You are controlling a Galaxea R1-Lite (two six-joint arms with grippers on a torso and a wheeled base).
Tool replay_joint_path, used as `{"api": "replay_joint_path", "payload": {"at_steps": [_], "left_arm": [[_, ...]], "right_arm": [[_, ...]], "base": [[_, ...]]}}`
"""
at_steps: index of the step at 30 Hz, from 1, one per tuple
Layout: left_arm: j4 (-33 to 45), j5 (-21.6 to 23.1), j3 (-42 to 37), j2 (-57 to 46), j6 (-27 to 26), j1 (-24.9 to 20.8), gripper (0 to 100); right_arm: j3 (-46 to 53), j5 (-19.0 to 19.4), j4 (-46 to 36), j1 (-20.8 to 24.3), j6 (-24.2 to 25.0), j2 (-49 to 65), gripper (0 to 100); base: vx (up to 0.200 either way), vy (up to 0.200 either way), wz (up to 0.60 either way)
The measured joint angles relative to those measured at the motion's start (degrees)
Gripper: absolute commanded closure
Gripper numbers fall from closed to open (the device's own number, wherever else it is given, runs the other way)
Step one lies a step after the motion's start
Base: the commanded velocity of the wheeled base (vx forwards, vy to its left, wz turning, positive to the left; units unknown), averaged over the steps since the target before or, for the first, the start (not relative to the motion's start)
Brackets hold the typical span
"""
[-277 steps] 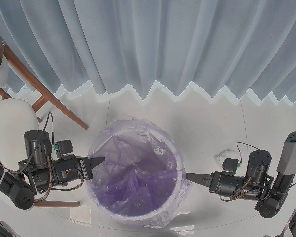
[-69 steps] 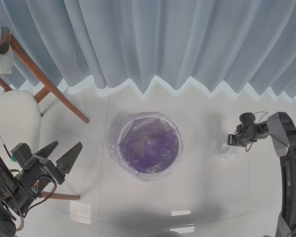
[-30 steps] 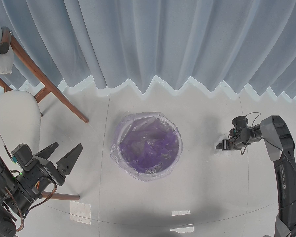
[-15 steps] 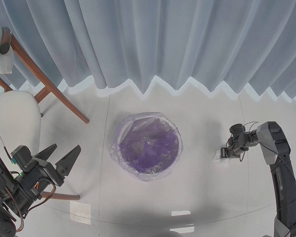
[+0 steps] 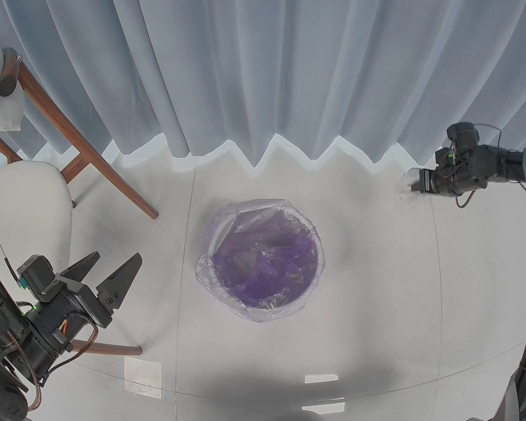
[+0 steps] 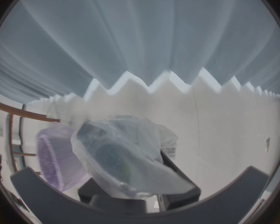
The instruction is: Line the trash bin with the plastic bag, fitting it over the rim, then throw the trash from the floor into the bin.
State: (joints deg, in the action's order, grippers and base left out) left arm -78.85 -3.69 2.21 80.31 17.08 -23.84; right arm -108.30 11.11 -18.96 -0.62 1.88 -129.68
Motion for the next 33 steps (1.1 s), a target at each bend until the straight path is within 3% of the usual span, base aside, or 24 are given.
{"api": "replay_joint_path", "payload": {"at_steps": [8,16,26,33], "left_arm": [[-0.11,0.02,0.18,-0.38,0.02,1.58,0],[-0.99,-0.05,0.96,-0.77,0.00,5.08,0],[-2.28,-0.24,1.97,-2.19,-0.77,7.49,0],[-2.63,-0.38,1.80,-3.69,-1.34,8.58,0]], "right_arm": [[19.43,2.44,9.39,8.17,-0.24,16.87,100],[39.14,3.62,38.66,20.32,-0.24,23.52,100],[50.62,4.27,76.08,31.73,-0.33,17.36,100],[52.21,2.41,85.36,39.40,-0.71,6.80,100]], "base": [[0.000,0.000,0.00],[0.000,0.000,0.00],[0.000,0.000,0.00],[0.000,0.000,0.00]]}}
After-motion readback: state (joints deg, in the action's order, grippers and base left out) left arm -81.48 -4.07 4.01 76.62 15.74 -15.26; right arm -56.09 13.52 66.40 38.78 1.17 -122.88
